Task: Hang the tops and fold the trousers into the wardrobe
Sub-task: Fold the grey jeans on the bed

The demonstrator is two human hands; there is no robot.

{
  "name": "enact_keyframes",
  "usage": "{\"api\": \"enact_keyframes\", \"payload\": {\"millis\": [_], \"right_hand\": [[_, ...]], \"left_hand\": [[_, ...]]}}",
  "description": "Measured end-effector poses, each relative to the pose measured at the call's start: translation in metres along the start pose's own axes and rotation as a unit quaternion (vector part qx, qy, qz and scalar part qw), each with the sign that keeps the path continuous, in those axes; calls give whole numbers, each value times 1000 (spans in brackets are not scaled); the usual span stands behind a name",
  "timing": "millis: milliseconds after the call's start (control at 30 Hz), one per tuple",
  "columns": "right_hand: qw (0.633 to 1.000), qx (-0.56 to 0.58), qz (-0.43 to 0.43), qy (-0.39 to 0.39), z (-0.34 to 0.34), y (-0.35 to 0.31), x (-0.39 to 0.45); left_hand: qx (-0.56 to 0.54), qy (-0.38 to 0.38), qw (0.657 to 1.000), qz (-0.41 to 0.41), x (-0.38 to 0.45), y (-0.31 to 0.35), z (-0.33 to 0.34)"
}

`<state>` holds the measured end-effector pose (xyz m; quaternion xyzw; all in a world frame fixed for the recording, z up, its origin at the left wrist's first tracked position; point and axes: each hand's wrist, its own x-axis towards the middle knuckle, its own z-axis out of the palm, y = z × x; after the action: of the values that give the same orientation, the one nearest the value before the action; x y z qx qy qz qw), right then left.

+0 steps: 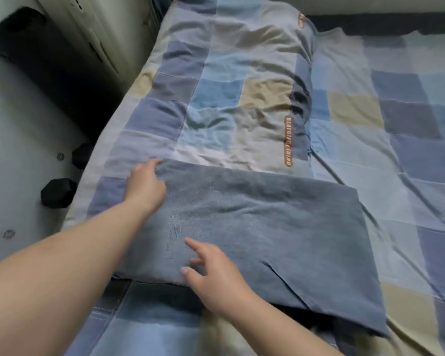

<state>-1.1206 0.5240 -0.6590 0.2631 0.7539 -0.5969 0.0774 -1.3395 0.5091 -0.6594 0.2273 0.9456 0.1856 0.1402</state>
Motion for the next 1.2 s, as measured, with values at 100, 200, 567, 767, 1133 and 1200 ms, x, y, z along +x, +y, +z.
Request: {"api": "enact_keyframes", "payload": {"millis": [100, 200, 567, 767, 1133, 1200], "right_hand": [[996, -13, 36, 85, -52, 50, -30], [978, -29, 66, 196, -101, 98, -63], [897, 293, 280, 175, -140, 242, -127], [906, 303, 232, 180, -138, 263, -130], [838, 464, 229, 174, -146, 277, -129], [829, 482, 228, 169, -149, 272, -124]], "left_hand": [[18, -67, 992, 110, -22, 48, 44], [16, -120, 972, 203, -50, 106, 89], [18, -218, 941, 259, -95, 277, 227], [71, -149, 970, 180, -79, 287, 271], [118, -80, 917, 373, -147, 201, 219], [190, -45, 920, 339, -154, 158, 204]]}}
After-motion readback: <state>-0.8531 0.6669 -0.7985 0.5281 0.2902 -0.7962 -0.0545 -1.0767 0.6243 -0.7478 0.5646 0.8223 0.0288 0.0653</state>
